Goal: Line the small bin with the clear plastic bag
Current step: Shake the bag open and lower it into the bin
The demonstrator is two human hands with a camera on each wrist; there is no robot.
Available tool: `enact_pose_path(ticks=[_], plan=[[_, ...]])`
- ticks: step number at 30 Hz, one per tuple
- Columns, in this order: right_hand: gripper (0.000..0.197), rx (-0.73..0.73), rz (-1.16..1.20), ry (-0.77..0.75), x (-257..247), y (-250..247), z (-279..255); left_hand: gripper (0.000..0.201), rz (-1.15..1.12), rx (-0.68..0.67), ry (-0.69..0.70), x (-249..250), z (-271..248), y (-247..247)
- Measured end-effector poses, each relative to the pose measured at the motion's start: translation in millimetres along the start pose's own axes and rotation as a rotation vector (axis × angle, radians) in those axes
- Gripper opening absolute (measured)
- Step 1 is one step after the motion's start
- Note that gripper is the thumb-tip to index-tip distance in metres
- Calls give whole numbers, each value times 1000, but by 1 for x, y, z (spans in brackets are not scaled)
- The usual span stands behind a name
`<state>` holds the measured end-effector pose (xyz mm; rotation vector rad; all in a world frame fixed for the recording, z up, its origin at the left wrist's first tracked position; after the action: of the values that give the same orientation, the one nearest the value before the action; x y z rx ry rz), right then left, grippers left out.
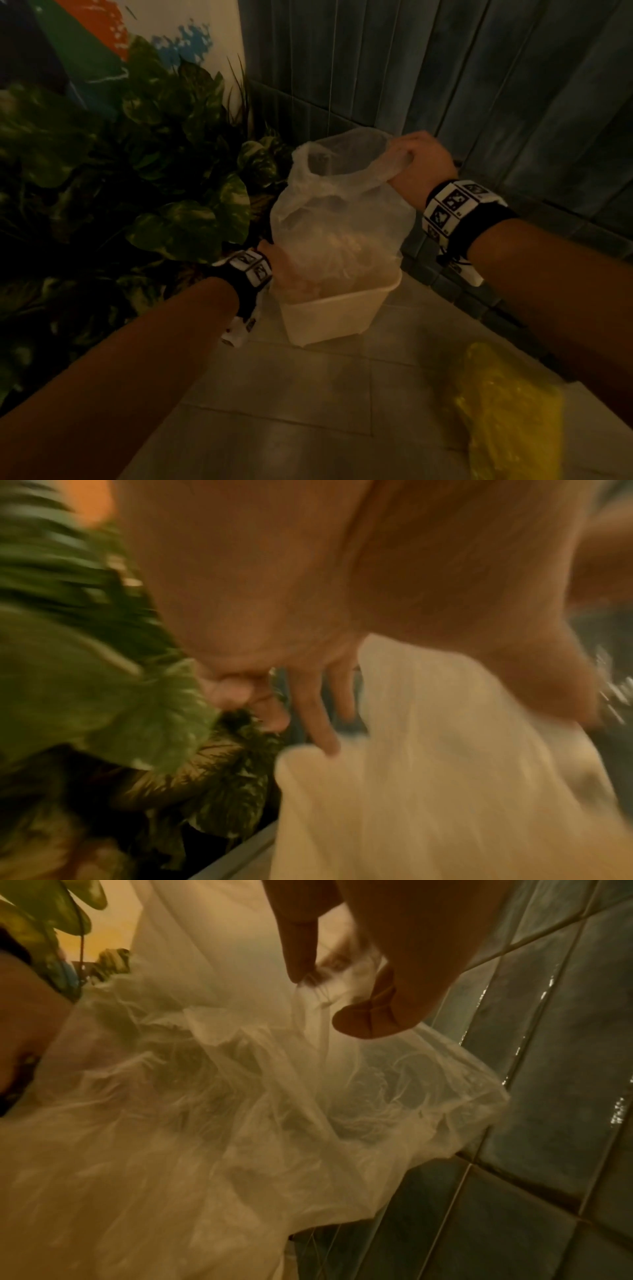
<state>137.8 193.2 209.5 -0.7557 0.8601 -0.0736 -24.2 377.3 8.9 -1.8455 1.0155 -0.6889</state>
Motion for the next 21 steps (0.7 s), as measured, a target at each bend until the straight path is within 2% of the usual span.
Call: enact_pose_path(ticks=[2, 4, 5, 6, 8, 11, 13, 14, 16, 18, 20, 21], plan=[[26, -19, -19, 17, 2, 2, -3, 107, -280, 50, 80, 1, -13, -19], [26, -10, -20, 25, 1, 4, -5, 97, -590, 240, 79, -9, -22, -49], [27, -9, -21, 32, 0, 4, -5, 90, -632, 297, 58, -11, -29, -60], [27, -12, -29, 34, -2, 5, -5, 79, -624, 325, 43, -14, -30, -63], [24, -20, -34, 44, -7, 5, -7, 59, -397, 324, 3, -8, -32, -64], [22, -6, 40, 40, -16, 0, -11, 50, -106, 247, -16, 5, -31, -50], [24, -25, 99, 39, -17, -1, -14, 49, -34, 209, -56, 5, -30, -40], [31, -52, 165, 57, -15, -1, -16, 50, -28, 200, -75, 3, -27, -36], [64, -85, 362, 154, 0, -1, -25, 51, -11, 222, -78, 1, -26, -33], [92, -7, 532, 275, 29, -7, -39, 49, -27, 238, -83, -6, -28, -31], [105, 85, 526, 455, 66, -10, -56, 45, -88, 250, -96, -15, -29, -32], [108, 63, 493, 570, 84, -3, -65, 42, -123, 252, -91, -18, -30, -33]])
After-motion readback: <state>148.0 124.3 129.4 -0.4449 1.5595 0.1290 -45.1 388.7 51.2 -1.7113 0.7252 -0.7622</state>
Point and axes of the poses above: each hand's wrist, its own z-axis towards the middle knuckle, its own y-axis out of the palm, x = y × z, the point moved 6 cm from there along z, towards the middle knuckle, and after that the axes turned 14 degrees about z, right-handed, at the moved point
